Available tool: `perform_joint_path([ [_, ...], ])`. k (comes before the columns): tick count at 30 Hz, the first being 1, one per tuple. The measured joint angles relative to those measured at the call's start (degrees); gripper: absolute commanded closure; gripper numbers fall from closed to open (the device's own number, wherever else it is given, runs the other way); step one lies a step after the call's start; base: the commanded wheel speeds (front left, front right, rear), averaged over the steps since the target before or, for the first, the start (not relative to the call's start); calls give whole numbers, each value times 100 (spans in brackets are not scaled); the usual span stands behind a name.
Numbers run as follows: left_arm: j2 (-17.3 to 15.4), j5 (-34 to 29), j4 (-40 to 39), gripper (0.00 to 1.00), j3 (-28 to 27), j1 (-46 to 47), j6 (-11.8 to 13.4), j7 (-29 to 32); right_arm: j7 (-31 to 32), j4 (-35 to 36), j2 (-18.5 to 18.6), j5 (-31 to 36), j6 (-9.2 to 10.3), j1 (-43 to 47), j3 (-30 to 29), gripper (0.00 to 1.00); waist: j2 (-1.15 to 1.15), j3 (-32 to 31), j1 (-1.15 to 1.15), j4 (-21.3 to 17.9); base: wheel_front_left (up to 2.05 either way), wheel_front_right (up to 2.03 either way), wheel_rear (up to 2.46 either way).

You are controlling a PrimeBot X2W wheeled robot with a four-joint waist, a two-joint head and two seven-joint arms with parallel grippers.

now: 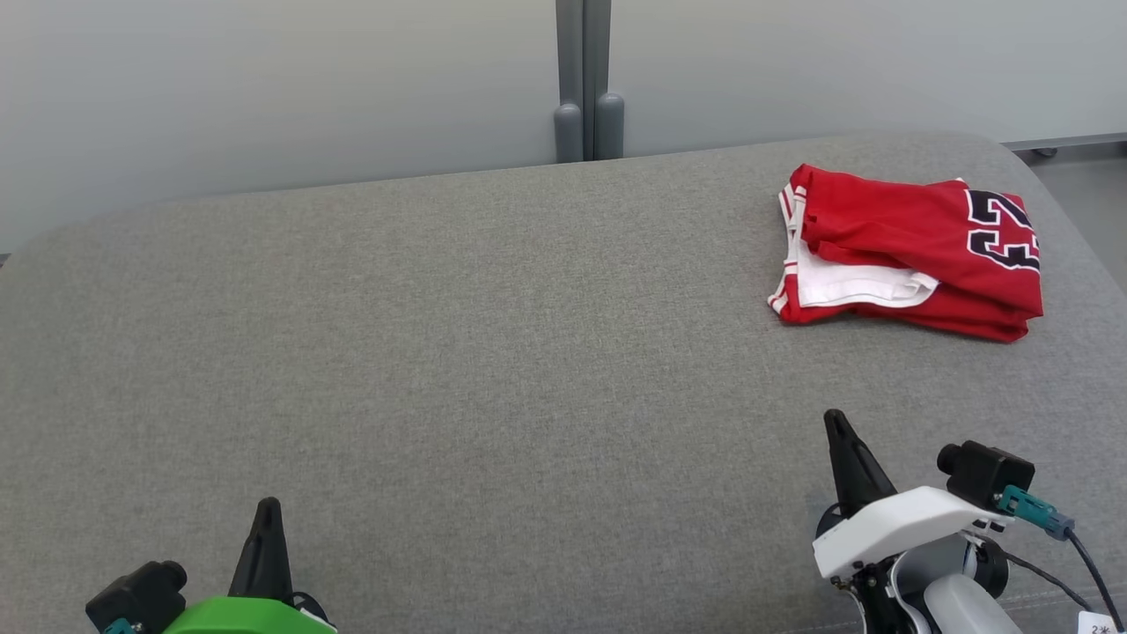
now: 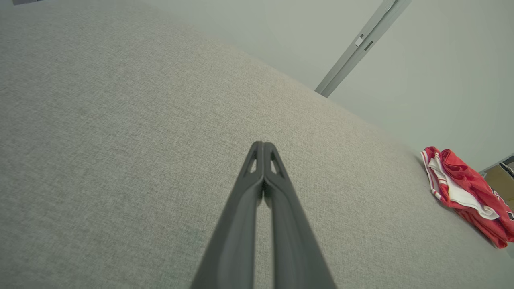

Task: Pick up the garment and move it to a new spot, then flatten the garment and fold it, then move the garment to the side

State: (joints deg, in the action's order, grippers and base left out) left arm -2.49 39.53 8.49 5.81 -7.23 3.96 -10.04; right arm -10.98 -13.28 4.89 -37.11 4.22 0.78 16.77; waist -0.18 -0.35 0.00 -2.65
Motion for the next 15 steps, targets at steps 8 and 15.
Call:
perform_joint_path([
  [8,-4,567,33,100,-53,23,-136,170,153,4,9,-598,-80,-4,-192,100,0,6,0,27,0,0,0],
  [15,-11,1024,70,100,-146,156,-202,298,261,3,16,-1116,-180,-13,-368,100,0,12,0,51,0,0,0],
])
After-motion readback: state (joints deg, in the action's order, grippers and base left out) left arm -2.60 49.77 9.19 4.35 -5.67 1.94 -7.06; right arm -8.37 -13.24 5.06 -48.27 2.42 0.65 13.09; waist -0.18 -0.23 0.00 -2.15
